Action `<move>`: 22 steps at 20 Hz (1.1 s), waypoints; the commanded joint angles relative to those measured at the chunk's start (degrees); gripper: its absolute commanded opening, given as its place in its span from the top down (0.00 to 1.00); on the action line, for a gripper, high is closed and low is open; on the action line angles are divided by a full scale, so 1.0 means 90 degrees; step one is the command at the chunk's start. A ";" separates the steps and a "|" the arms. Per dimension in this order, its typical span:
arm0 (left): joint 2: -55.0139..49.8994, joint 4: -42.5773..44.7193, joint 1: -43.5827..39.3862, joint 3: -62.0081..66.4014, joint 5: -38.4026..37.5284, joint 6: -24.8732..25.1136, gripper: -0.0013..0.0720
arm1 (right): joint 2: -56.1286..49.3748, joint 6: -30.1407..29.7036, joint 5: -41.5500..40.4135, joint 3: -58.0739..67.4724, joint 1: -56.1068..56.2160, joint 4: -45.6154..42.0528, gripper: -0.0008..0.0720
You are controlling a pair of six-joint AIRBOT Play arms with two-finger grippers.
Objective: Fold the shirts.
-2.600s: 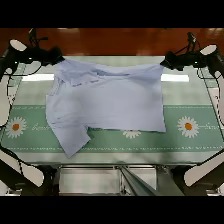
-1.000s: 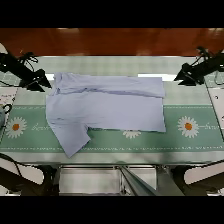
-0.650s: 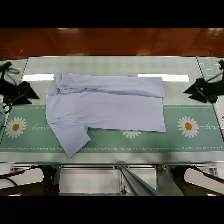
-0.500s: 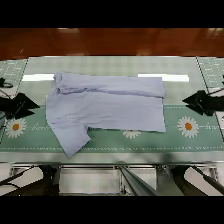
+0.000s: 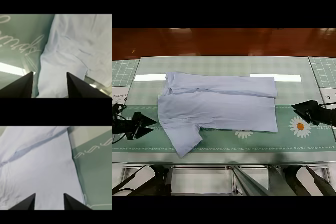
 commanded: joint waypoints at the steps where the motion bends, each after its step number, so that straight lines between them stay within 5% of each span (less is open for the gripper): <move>1: 0.0029 0.0095 -0.0542 -0.0452 0.0515 0.0066 0.29 | 0.0046 -0.0073 -0.0024 -0.0051 -0.0017 0.0063 0.42; 14: -0.0546 -0.0816 -0.1360 -0.0755 0.1120 0.0301 0.29 | 0.0046 -0.0022 -0.0245 -0.0051 -0.0017 0.0158 0.42; 22: -0.0590 0.0328 -0.0432 0.0182 -0.0209 0.0226 0.29 | 0.0046 -0.0029 -0.0202 -0.0051 -0.0017 0.0129 0.42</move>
